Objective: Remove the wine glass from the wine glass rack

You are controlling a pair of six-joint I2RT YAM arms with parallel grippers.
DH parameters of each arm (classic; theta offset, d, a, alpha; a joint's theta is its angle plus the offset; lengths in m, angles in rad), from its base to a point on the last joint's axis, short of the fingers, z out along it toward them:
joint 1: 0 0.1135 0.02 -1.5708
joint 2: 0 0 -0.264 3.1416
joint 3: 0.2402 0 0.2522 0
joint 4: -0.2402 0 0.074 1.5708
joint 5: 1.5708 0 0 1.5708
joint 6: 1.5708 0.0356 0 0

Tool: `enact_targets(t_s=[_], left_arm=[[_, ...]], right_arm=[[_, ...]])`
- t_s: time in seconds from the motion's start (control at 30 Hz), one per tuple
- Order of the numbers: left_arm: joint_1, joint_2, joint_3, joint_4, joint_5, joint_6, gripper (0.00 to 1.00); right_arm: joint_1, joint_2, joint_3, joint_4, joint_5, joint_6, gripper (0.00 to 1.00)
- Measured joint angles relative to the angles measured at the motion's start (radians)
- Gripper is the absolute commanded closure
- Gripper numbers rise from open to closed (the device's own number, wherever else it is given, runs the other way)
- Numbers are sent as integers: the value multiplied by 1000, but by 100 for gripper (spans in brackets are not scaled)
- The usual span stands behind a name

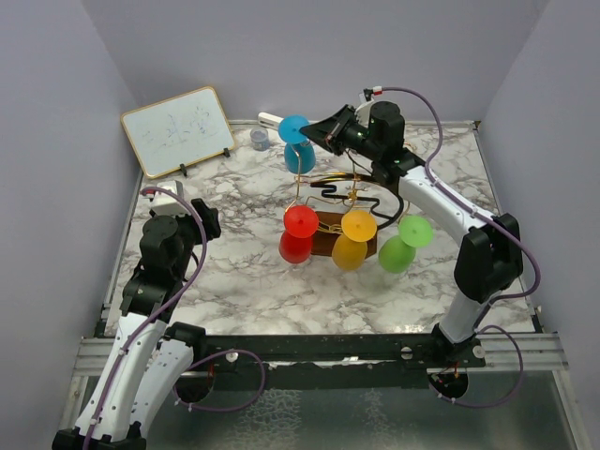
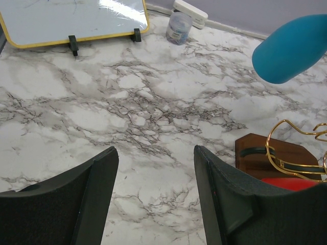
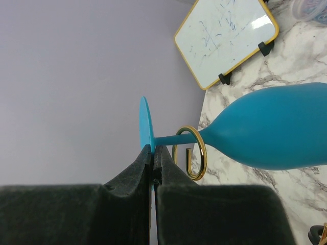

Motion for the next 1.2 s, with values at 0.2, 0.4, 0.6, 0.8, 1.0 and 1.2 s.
enact_targets(t_s=[0.2, 0.4, 0.6, 0.8, 1.0, 1.2], left_arm=[[0, 0, 0, 0, 1, 0, 36], [0, 0, 0, 0, 3, 0, 36], [0, 0, 0, 0, 9, 0, 36], [0, 0, 0, 0, 10, 0, 36], [0, 0, 0, 0, 10, 0, 36], [0, 2, 0, 0, 10, -1, 35]], right_arm=[[0, -30, -38, -6, -6, -13, 99], [1, -107, -103, -26, -2, -30, 99], [0, -194, -142, -63, 41, -50, 99], [-1, -205, -105, -137, 112, -128, 99], [-1, -77, 196, -249, 175, -310, 99], [1, 48, 497, -324, 176, -526, 99]])
